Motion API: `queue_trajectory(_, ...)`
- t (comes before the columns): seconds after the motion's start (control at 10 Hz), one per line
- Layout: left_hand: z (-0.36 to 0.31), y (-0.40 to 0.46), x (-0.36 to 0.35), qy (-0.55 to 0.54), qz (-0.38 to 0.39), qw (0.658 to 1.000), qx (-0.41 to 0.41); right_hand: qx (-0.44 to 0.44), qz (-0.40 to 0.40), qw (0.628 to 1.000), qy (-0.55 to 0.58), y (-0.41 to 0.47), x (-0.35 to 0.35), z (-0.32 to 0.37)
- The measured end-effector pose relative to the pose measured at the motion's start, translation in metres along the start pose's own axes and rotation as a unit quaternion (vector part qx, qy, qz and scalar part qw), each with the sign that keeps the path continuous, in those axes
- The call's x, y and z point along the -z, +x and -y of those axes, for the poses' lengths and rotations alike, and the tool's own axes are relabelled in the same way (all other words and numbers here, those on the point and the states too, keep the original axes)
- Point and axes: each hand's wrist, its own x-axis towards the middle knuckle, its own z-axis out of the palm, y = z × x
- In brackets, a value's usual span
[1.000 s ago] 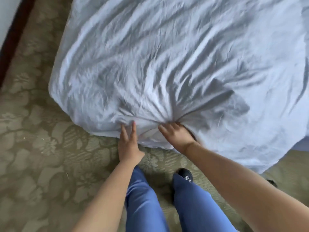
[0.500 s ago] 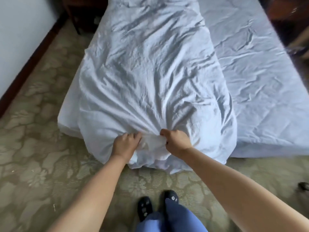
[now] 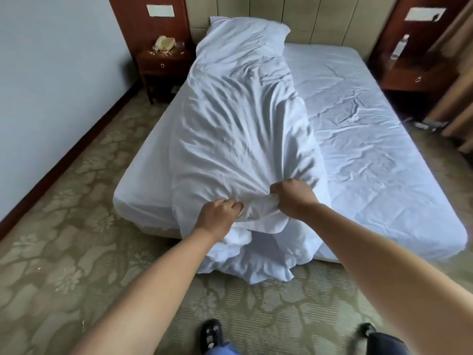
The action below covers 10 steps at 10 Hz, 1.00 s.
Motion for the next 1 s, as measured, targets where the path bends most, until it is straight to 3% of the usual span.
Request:
queue_trajectory(0.1,-0.029,-0.009,0.0,-0.02,0.046,0.999,-0.012,-0.004,0.022,1.0,0.0,-0.022,-0.015,-0.02)
queue_trajectory(0.2,-0.041,-0.018,-0.02,-0.063,0.122,0.989,0.051,0.032,-0.005,0.999,-0.039,-0.045,-0.061,-0.04)
queue_trajectory(0.3,-0.038,-0.013,-0.024,-0.057,0.142,0.981,0.118,-0.152,-0.062,0.986,0.026,-0.064,-0.113,-0.053)
queue_trajectory(0.4,-0.038,-0.008,-0.025,-0.088,0.104,0.982,0.129,-0.442,0.065,0.812,0.375,-0.068,-0.137,-0.045)
queue_trajectory(0.5,-0.041,-0.016,-0.029,-0.127,0.06,0.981,0.136,-0.414,0.181,0.527,0.72,-0.057,-0.143,-0.019)
queue_trajectory(0.6,-0.038,-0.026,-0.038,-0.146,0.04,0.981,0.122,-0.346,0.054,0.29,0.891,-0.039,-0.124,-0.005)
queue_trajectory(0.7,-0.04,-0.023,-0.027,-0.154,0.041,0.981,0.108,-0.48,-0.068,0.49,0.725,-0.009,-0.099,-0.02)
queue_trajectory(0.8,-0.041,-0.009,-0.013,-0.142,0.023,0.987,0.077,-0.454,-0.189,0.578,0.652,0.004,-0.086,-0.035)
queue_trajectory(0.9,-0.043,0.0,-0.002,-0.106,-0.032,0.994,0.016,-0.36,-0.242,0.481,0.762,-0.008,-0.072,-0.05)
queue_trajectory(1.0,-0.053,-0.017,-0.022,-0.068,-0.044,0.997,-0.007,-0.465,-0.252,0.524,0.668,-0.042,-0.089,-0.046)
